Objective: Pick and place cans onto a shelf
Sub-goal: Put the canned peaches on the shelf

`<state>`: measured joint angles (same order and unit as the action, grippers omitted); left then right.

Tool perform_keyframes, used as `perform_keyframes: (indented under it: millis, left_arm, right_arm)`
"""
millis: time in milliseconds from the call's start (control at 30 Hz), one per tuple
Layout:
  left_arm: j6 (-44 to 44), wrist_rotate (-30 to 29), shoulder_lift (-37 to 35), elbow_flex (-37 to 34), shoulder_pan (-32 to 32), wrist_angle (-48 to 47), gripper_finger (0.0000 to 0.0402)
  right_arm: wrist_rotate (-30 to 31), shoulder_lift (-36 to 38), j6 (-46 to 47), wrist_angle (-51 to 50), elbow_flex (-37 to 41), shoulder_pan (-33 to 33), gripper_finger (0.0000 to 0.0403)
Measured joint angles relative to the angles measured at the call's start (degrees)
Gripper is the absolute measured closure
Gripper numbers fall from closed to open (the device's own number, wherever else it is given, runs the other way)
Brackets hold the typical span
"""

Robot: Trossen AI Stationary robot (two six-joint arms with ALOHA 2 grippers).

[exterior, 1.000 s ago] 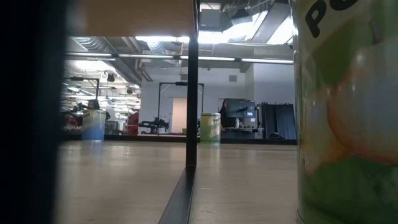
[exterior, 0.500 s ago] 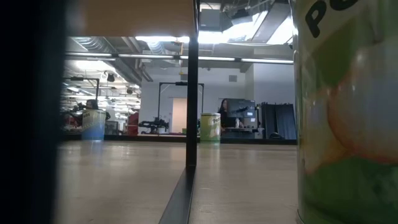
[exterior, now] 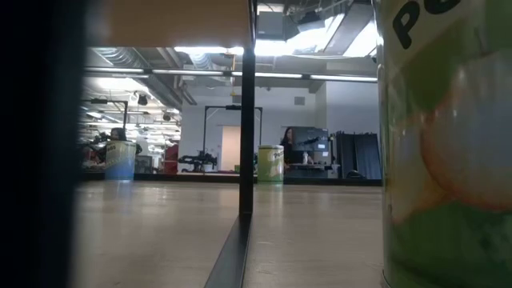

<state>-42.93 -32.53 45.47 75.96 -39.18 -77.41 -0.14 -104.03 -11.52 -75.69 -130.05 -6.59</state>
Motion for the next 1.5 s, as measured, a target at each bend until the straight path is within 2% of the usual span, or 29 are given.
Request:
perform_keyframes:
  millis: [233,367,533,667,900,1167,1300,1400,1500]
  left_arm:
    - [-0.7,-3.4,-7.4,-6.5,0.1,0.7,0.0401]
    - [-3.3,-9.3,-10.3,-6.9,0.1,-1.6,0.0402]
    - [-4.3,-17.4,-12.2,-6.9,0.1,-7.3,0.0401]
    - [-6.7,-22.1,-12.7,-6.4,0.1,-10.2,0.0402]
    - [-6.3,-30.0,-12.7,-4.6,0.1,-12.5,0.0393]
    - [-9.6,-28.6,-12.7,-1.4,1.0,-12.6,0.0354]
    - [-10.9,-30.8,-12.7,0.6,3.0,-12.6,0.0345]
    - [-10.6,-35.9,-12.7,1.8,4.5,-12.6,0.0346]
    - [-8.5,-37.3,-13.9,2.7,5.6,-12.6,0.0347]
  right_arm:
    - [0.7,3.7,4.6,0.5,5.5,0.0,0.0374]
    - [4.5,8.0,9.3,3.4,12.3,0.0,0.0374]
    - [10.4,14.9,16.6,13.2,22.2,0.0,0.0374]
    - [10.7,17.5,20.5,20.8,26.5,0.0,0.0374]
    - [12.0,17.6,25.7,21.4,27.4,0.0,0.0374]
    - [22.1,17.5,26.3,21.4,27.4,-0.1,0.0374]
    - [27.1,17.5,26.3,20.6,27.4,-0.3,0.0374]
    - [27.5,17.5,28.4,20.2,27.4,-1.7,0.0374]
    - [26.4,17.5,29.3,20.1,27.4,-3.6,0.0374]
